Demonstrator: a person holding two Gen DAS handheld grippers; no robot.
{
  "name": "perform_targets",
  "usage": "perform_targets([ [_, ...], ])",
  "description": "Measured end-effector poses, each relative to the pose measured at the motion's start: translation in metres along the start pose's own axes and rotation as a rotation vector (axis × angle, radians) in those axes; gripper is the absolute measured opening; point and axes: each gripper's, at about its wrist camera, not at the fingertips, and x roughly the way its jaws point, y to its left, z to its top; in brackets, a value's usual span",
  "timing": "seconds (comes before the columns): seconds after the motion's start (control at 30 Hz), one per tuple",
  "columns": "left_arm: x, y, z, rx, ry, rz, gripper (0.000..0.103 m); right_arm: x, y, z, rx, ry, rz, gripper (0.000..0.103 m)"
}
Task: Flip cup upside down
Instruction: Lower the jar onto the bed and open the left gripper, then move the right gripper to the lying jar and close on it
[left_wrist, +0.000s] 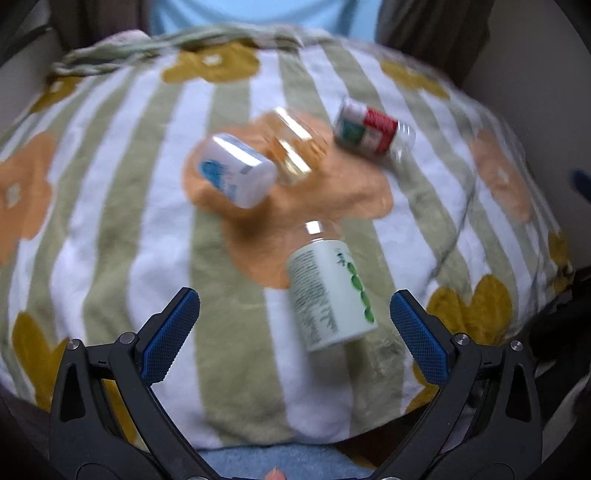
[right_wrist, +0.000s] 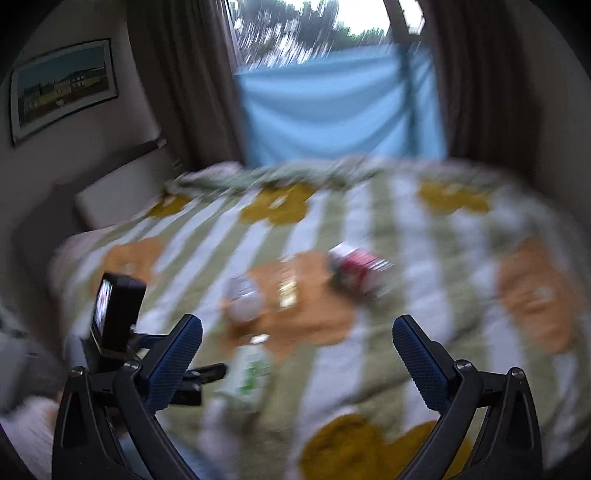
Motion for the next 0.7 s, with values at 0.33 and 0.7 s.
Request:
perform_targets([
  [0.33, -0.064, 0.056, -0.044, -0.101, -0.165, 0.076, 0.103, 0.165, 0.008, -0.002, 0.090, 0.623, 0.146, 0.103],
  [0.7, -0.067, 0.085, -0.048, -0.069, -0.180, -0.011, 0.103, 0.255, 0.014, -0.031, 0.164, 0.865, 0.073, 0.089],
])
